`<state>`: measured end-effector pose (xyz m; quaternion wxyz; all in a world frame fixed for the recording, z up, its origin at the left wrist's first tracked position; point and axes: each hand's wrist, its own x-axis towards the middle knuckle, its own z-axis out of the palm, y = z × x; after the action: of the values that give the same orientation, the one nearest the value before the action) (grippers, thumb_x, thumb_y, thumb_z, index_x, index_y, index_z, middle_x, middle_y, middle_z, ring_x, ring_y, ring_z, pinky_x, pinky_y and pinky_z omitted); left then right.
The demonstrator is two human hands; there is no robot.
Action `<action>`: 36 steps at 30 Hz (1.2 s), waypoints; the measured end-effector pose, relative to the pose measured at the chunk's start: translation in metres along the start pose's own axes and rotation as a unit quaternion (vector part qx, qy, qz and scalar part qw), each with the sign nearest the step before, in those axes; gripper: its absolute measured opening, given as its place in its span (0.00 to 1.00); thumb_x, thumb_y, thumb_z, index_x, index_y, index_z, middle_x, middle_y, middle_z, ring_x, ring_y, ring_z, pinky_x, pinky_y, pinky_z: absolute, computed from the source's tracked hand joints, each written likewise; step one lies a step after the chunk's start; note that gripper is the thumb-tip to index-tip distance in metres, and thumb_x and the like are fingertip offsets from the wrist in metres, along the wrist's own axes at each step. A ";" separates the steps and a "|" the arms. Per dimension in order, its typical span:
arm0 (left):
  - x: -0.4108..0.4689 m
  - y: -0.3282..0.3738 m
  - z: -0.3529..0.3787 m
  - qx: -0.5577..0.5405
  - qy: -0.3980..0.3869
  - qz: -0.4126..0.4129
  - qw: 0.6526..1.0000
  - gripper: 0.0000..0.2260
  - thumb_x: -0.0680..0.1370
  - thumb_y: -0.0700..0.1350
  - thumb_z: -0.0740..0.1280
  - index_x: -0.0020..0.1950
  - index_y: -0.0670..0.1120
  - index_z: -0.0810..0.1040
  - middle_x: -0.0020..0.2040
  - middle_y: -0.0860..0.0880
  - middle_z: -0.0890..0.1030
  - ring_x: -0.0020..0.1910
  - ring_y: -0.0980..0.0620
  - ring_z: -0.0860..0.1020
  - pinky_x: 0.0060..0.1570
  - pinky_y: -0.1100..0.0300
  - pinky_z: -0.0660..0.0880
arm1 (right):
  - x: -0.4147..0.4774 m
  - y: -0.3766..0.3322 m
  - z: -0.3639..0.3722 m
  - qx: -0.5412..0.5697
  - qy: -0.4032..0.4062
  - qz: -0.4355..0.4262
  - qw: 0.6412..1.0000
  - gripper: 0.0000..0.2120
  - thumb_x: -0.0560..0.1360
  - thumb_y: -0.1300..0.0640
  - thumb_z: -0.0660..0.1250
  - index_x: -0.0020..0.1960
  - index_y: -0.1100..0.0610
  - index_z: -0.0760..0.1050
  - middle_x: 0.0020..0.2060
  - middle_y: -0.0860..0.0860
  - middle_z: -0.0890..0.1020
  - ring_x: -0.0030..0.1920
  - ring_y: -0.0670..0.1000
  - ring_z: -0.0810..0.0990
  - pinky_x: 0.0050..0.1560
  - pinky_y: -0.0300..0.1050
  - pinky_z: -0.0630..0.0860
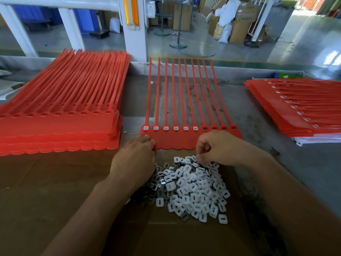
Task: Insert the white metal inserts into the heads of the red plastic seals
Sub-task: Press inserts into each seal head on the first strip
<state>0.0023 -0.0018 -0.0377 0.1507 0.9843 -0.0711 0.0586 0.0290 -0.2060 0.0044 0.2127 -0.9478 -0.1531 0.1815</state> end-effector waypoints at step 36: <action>0.000 -0.001 0.000 0.001 -0.006 0.004 1.000 0.15 0.78 0.44 0.57 0.63 0.47 0.74 0.67 0.50 0.71 0.65 0.51 0.69 0.63 0.59 0.65 | 0.051 0.041 -0.007 0.159 0.218 0.050 0.962 0.07 0.75 0.65 0.64 0.49 0.57 0.79 0.41 0.48 0.78 0.40 0.42 0.74 0.37 0.31 0.66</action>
<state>0.0029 -0.0014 -0.0381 0.1489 0.9845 -0.0754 0.0534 0.0859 -0.2255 -0.0230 0.3797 -0.9248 -0.0248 0.0033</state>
